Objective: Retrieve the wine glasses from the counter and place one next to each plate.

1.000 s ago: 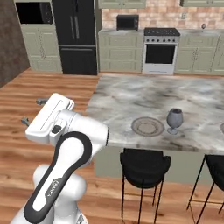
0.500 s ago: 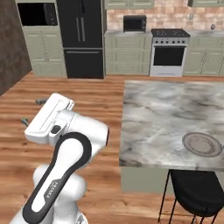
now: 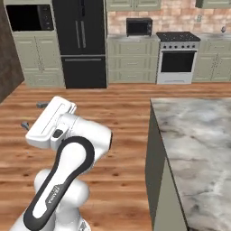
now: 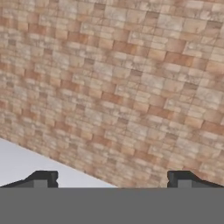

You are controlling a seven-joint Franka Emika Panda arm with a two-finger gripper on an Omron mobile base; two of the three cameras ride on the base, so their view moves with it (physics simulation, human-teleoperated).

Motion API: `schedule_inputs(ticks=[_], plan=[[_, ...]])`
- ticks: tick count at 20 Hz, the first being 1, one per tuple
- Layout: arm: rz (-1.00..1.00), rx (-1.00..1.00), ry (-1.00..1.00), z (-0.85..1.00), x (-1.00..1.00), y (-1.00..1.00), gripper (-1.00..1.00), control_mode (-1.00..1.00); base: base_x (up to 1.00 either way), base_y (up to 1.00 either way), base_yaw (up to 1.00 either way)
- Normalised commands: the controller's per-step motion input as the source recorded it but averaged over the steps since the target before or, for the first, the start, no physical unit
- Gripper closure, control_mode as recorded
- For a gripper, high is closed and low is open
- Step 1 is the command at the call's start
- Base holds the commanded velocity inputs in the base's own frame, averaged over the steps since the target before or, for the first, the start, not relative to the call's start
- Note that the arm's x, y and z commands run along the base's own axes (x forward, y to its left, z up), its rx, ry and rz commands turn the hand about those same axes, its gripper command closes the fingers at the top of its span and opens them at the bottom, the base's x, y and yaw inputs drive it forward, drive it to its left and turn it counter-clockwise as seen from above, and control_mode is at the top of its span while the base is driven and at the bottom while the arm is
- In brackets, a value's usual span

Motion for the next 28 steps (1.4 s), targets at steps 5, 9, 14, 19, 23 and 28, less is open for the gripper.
schedule_inputs(ticks=[5,9,14,19,23,28], plan=[[0.00,0.00,0.00,0.00,0.00,0.00,-1.00,1.00,1.00,1.00,-0.24],[0.00,0.00,0.00,0.00,0.00,0.00,-1.00,1.00,1.00,1.00,-0.25],[0.00,0.00,0.00,0.00,0.00,0.00,-1.00,1.00,1.00,1.00,-0.26],[0.00,0.00,0.00,0.00,0.00,0.00,-1.00,1.00,1.00,1.00,-0.31],[0.00,0.00,0.00,0.00,0.00,0.00,-1.00,1.00,1.00,1.00,-0.32],[0.00,0.00,0.00,0.00,0.00,0.00,-1.00,1.00,1.00,0.72,-0.28]])
